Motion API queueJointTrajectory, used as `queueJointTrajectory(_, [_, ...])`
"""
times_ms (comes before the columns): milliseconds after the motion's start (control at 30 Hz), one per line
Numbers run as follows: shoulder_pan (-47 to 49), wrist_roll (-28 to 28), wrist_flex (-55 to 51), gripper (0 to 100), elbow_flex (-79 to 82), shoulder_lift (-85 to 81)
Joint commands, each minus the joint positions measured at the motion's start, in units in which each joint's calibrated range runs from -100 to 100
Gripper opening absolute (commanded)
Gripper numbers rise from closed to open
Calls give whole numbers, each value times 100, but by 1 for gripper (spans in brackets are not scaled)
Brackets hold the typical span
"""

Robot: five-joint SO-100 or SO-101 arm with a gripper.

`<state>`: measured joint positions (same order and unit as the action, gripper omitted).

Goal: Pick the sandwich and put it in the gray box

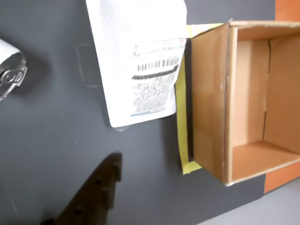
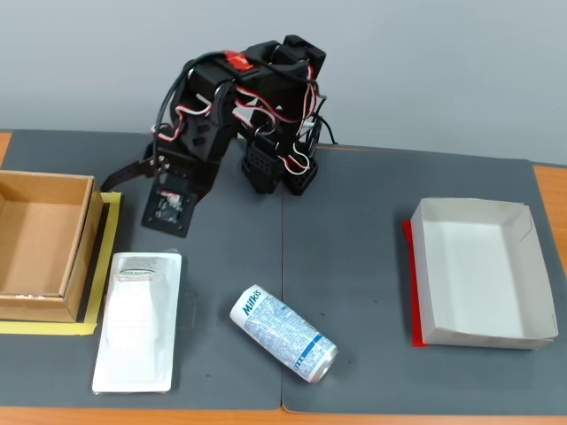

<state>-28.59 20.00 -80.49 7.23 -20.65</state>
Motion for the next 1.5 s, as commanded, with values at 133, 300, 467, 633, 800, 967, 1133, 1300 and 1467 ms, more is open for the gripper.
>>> queueJointTrajectory(133, [185, 29, 158, 44, -1324, 1060])
queueJointTrajectory(300, [446, 24, 158, 44, -1596, 1526])
queueJointTrajectory(467, [573, 19, 158, 44, -1659, 1865])
queueJointTrajectory(633, [677, -2, 158, 44, -1668, 2204])
queueJointTrajectory(800, [685, -13, 167, 44, -1677, 2408])
queueJointTrajectory(967, [685, -13, 132, 44, -1750, 2594])
queueJointTrajectory(1133, [685, -18, 88, 44, -1967, 2806])
queueJointTrajectory(1300, [662, -18, 132, 44, -1967, 2866])
queueJointTrajectory(1467, [655, -18, 167, 44, -1985, 2874])
